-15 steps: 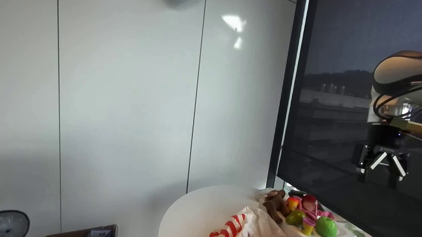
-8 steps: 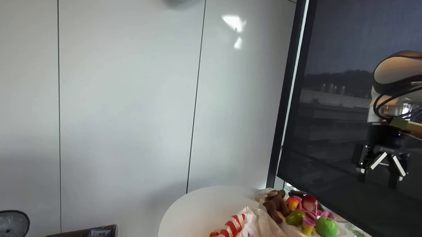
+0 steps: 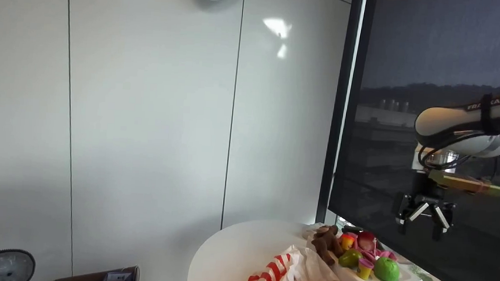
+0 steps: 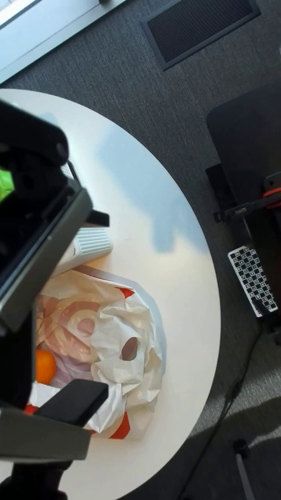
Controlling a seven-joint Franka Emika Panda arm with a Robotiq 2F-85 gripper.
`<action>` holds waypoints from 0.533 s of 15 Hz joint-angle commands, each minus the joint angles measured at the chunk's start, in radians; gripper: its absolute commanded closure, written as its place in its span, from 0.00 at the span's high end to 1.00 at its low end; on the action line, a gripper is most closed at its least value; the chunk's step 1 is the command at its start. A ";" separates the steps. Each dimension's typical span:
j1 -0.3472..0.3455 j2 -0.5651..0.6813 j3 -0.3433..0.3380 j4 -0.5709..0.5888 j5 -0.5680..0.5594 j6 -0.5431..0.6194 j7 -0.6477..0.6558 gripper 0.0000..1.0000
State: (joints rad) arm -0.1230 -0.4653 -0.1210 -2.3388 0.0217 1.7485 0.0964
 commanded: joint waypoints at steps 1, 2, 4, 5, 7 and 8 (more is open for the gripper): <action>-0.015 0.129 0.020 -0.024 -0.018 0.207 0.055 1.00; -0.018 0.166 0.020 -0.036 -0.031 0.275 0.066 1.00; -0.028 0.231 0.024 -0.058 -0.086 0.419 0.102 1.00; -0.033 0.261 0.022 -0.062 -0.112 0.476 0.121 1.00; -0.047 0.314 0.016 -0.063 -0.176 0.576 0.171 1.00; -0.057 0.341 0.012 -0.062 -0.217 0.613 0.196 1.00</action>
State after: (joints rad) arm -0.1491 -0.1810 -0.1163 -2.4097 -0.1087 2.2609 0.2182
